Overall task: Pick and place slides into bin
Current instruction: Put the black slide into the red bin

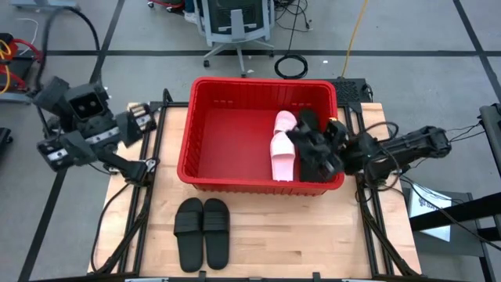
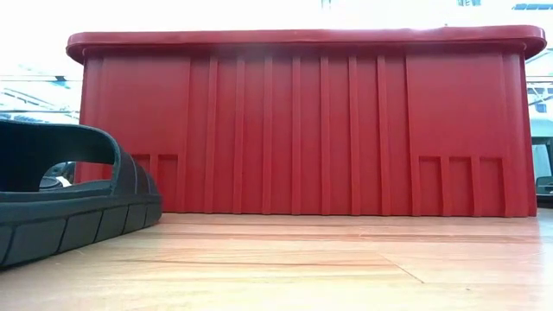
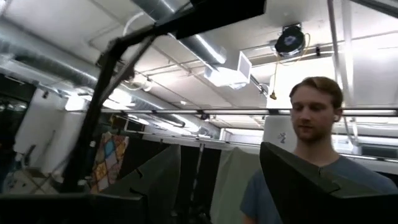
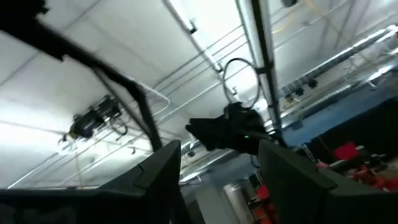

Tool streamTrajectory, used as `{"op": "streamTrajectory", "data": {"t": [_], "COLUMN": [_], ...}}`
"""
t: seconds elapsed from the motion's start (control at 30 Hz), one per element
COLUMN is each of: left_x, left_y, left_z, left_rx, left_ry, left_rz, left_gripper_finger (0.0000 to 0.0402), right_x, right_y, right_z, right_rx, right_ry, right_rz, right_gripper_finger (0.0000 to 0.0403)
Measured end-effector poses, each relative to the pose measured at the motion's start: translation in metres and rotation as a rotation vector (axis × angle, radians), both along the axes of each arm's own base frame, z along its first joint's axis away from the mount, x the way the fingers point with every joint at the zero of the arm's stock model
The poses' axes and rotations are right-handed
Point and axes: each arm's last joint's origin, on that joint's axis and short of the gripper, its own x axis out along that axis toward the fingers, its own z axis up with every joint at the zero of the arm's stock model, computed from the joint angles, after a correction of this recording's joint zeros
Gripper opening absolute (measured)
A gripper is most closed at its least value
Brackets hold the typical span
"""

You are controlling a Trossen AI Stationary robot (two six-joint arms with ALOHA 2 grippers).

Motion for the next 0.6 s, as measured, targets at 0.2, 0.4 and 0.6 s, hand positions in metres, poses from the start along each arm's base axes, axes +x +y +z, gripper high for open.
{"op": "streamTrajectory", "data": {"t": [0.2, 0.4, 0.6], "left_x": [0.021, 0.037, 0.044], "left_y": [-0.024, -0.051, -0.079], "left_z": [-0.009, -0.024, -0.046], "left_rx": [0.04, 0.099, 0.125], "left_ry": [0.031, 0.133, 0.381], "left_rz": [-0.075, -0.138, -0.176], "left_gripper_finger": [0.0228, 0.0228, 0.0228], "right_x": [-0.004, -0.004, 0.001], "right_y": [0.027, 0.037, 0.037], "right_z": [0.008, 0.005, 0.0], "right_rx": [-0.115, -0.143, -0.149], "right_ry": [0.017, 0.055, 0.126], "right_rz": [-0.003, 0.02, 0.03], "right_gripper_finger": [0.0206, 0.0206, 0.0206]}}
